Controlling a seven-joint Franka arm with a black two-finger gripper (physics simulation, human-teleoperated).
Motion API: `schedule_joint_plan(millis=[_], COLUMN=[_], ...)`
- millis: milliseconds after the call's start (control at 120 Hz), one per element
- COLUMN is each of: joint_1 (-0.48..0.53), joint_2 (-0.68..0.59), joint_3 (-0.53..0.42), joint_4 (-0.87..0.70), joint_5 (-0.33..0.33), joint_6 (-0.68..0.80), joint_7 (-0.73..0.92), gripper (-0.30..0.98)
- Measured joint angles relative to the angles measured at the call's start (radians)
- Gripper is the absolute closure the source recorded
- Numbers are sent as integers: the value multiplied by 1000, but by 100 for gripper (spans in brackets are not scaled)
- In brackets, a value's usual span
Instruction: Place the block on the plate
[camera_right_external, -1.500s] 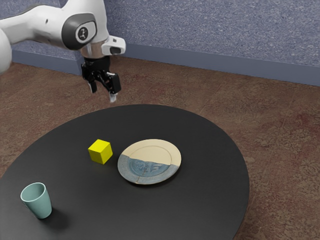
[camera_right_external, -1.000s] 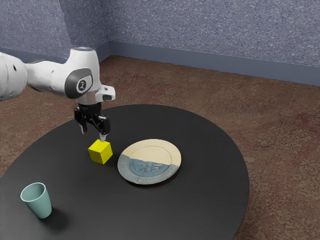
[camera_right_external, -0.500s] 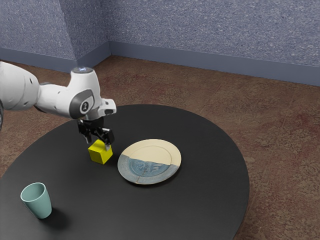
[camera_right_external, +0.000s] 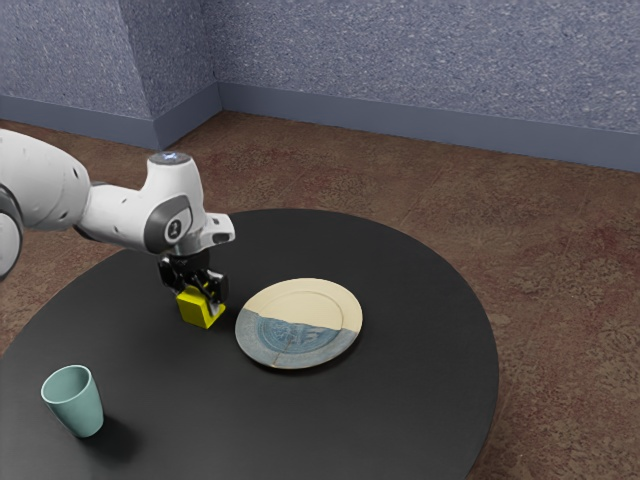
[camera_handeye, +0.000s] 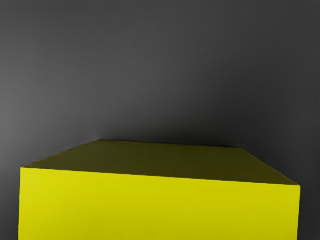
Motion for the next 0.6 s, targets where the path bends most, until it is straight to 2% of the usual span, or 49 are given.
schedule_joint_plan(millis=[108,400,500,600], joint_1=[1,-2,-47,-135], joint_2=[0,-41,-81,-102], joint_3=[0,0,0,0], joint_4=[0,2,2,3], joint_5=[-1,2,-1,-25], joint_6=[1,-7,-8,-7], joint_7=[-9,-30,-36,-41], gripper=[23,30,30,29])
